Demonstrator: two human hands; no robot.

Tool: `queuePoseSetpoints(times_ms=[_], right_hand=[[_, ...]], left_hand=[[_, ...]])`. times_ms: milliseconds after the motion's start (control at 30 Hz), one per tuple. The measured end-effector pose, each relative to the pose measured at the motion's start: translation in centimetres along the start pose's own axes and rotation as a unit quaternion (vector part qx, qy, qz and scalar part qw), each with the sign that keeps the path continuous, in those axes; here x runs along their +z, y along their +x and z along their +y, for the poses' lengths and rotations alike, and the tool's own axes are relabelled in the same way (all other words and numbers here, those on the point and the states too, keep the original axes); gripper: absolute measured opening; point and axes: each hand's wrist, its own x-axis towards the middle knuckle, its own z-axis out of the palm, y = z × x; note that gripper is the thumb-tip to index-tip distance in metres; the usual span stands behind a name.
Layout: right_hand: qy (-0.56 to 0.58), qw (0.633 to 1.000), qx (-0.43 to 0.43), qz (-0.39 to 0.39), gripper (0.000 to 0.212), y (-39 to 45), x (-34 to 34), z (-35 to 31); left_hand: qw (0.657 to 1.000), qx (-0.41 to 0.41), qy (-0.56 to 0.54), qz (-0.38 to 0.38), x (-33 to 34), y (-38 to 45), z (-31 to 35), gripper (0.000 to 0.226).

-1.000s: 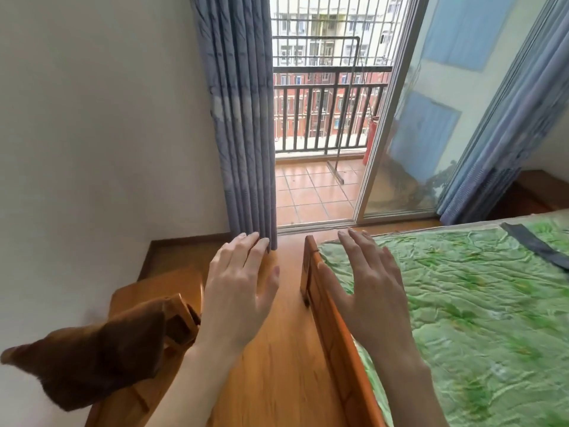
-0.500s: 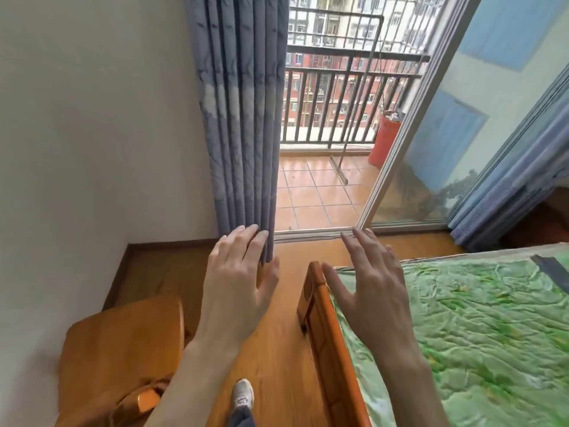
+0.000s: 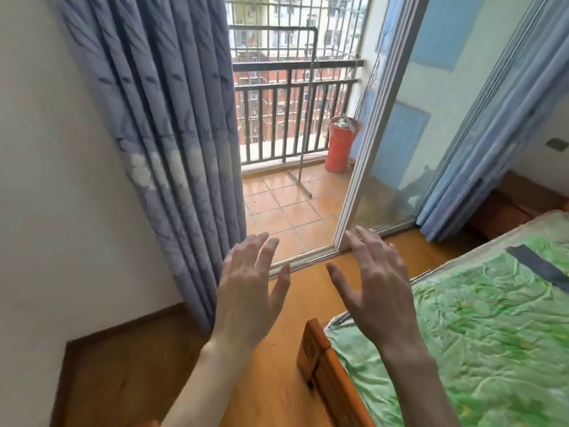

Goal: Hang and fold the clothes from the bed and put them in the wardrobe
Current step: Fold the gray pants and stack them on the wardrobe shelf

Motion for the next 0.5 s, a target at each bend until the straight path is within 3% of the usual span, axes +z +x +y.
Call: queuePoseSetpoints(times_ms=[500], right_hand=[[0.017, 0.987, 0.128, 0.091, 0.067, 22.6, 11.6, 9.1]], left_hand=[[0.992, 0.118, 0.005, -0.048, 15.8, 25.7, -3.7, 0.050]])
